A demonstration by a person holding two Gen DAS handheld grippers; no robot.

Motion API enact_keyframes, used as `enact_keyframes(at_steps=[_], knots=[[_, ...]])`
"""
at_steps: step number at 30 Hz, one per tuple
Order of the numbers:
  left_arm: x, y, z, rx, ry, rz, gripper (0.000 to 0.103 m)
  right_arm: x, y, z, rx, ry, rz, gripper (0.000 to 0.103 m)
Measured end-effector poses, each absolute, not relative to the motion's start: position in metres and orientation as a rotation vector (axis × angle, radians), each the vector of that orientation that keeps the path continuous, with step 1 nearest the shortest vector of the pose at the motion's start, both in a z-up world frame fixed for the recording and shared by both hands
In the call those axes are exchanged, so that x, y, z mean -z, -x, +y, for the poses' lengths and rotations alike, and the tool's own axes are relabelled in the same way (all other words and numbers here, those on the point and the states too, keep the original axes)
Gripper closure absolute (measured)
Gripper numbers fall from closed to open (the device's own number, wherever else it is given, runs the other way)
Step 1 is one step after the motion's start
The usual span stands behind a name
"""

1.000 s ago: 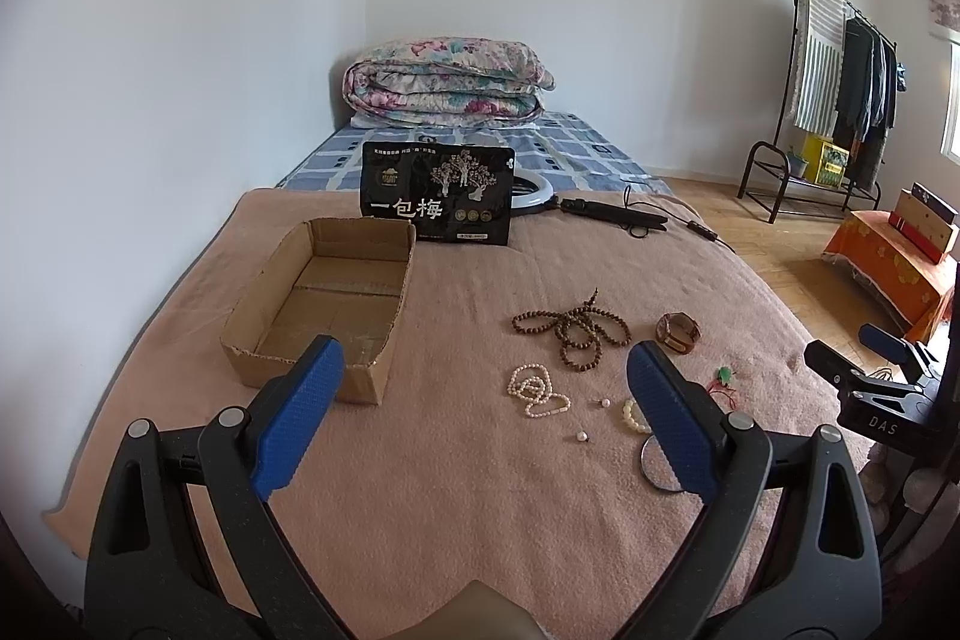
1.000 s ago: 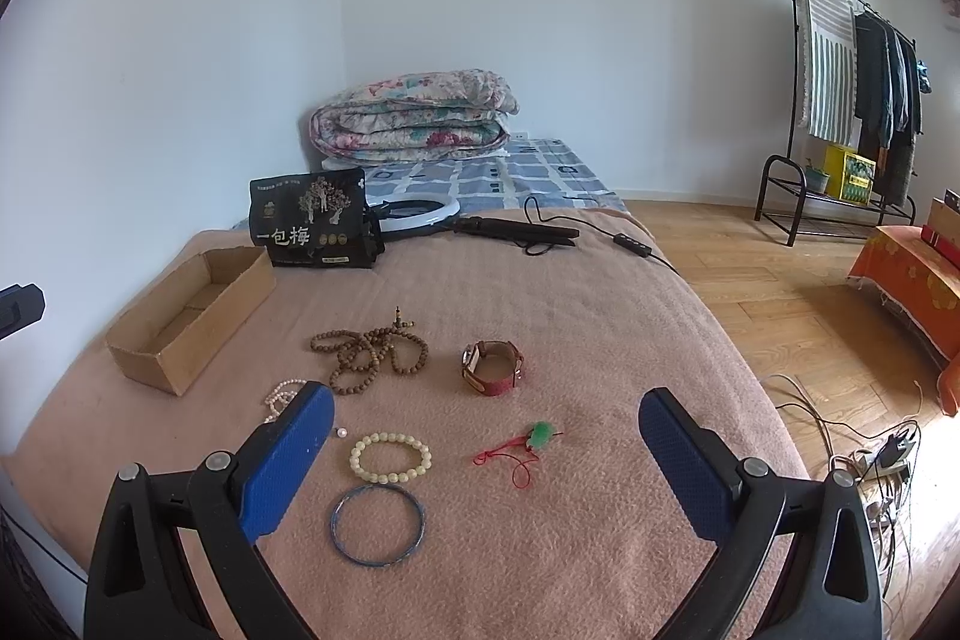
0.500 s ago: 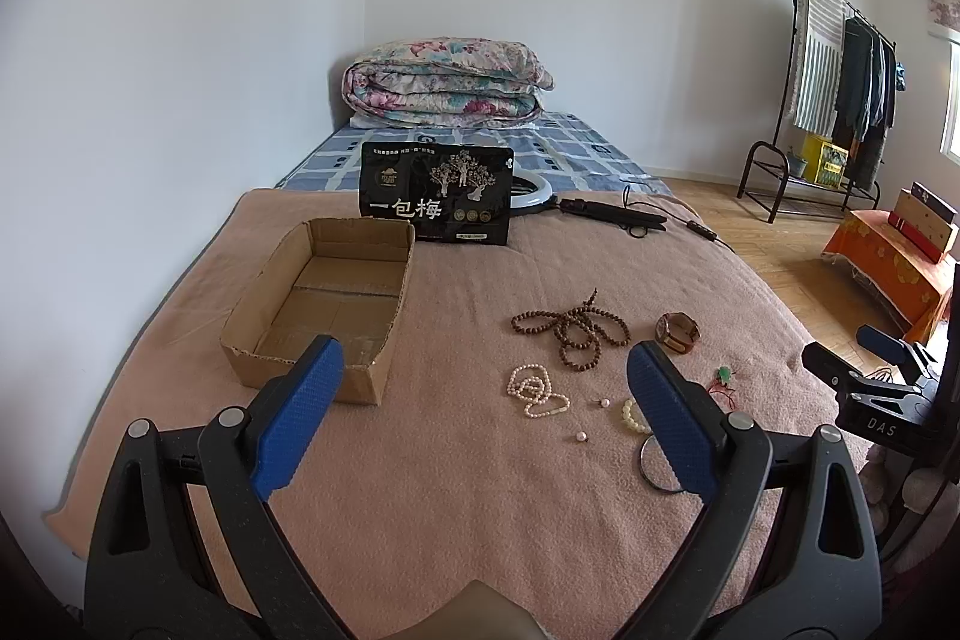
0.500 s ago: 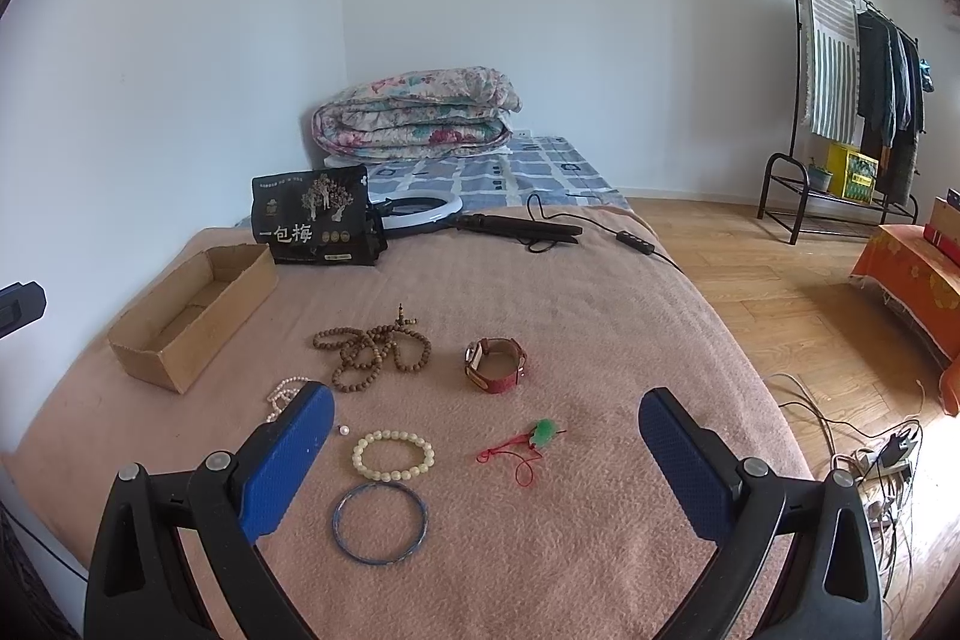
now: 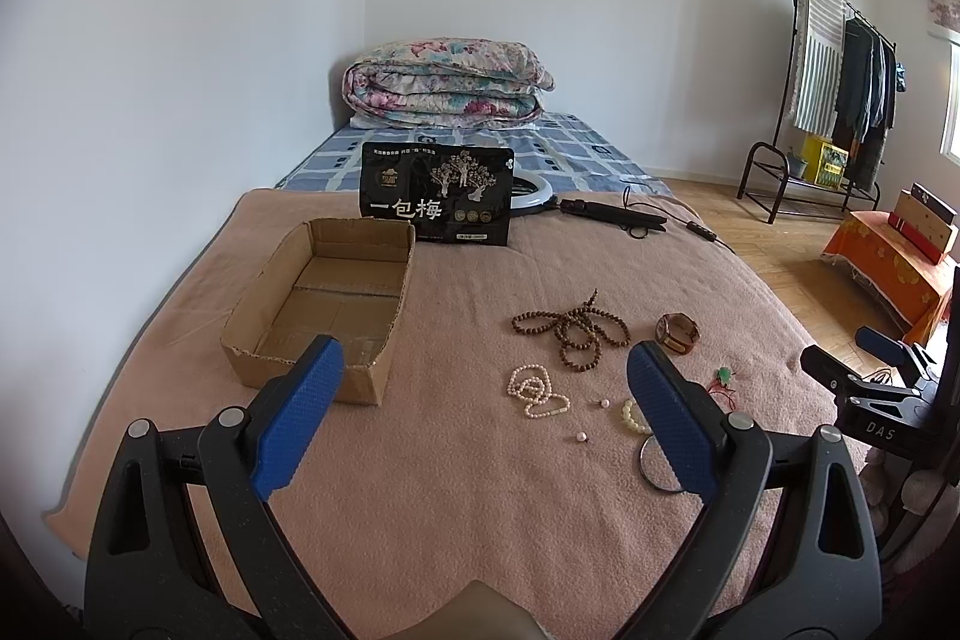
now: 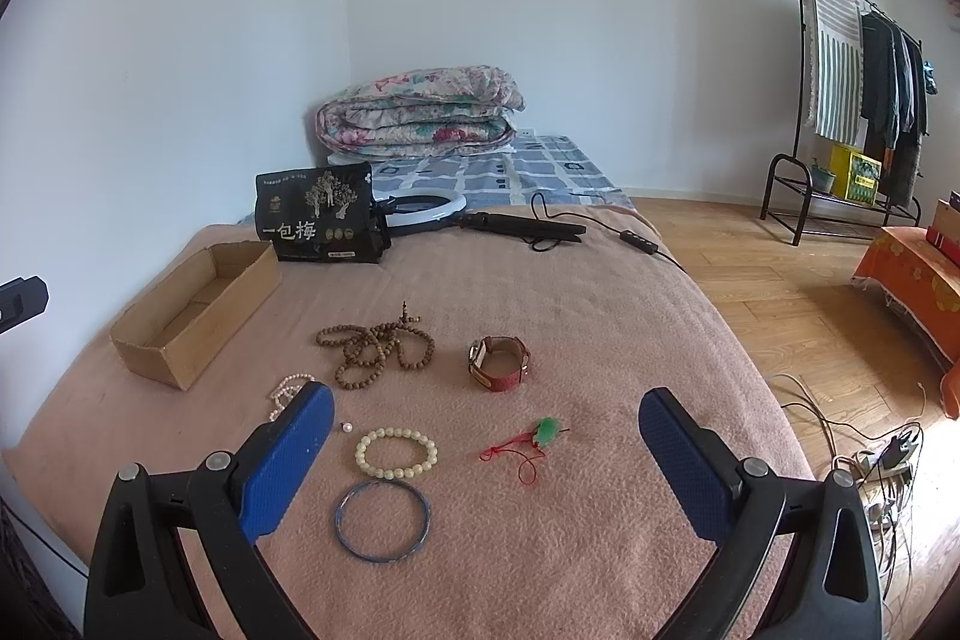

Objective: Organize jewelry

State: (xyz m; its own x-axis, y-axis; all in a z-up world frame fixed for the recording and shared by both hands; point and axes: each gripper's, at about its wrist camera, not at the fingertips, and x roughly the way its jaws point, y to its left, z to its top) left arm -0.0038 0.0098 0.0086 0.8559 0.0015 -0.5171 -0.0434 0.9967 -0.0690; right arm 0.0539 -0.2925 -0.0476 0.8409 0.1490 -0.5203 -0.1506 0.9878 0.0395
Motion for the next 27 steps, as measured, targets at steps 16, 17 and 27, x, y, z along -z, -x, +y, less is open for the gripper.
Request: enact_keyframes(at_steps=[16,17,27], knots=[[-0.0079,0.0055,0.0102,-0.024,0.078,0.543,0.006,0.0483,-0.0527,-0.291,-0.161,0.005,0.549,0.0],[-0.0074,0.0047,0.0101,-0.023,0.078,0.543,0.006,0.0483,-0.0528,-0.2913,-0.161,0.005,0.549,0.0],[-0.0089,0.0056,0.0116,-0.03,0.079,0.556,0.006,0.0504,-0.0527,-0.291,-0.16,0.006,0.553,0.0]])
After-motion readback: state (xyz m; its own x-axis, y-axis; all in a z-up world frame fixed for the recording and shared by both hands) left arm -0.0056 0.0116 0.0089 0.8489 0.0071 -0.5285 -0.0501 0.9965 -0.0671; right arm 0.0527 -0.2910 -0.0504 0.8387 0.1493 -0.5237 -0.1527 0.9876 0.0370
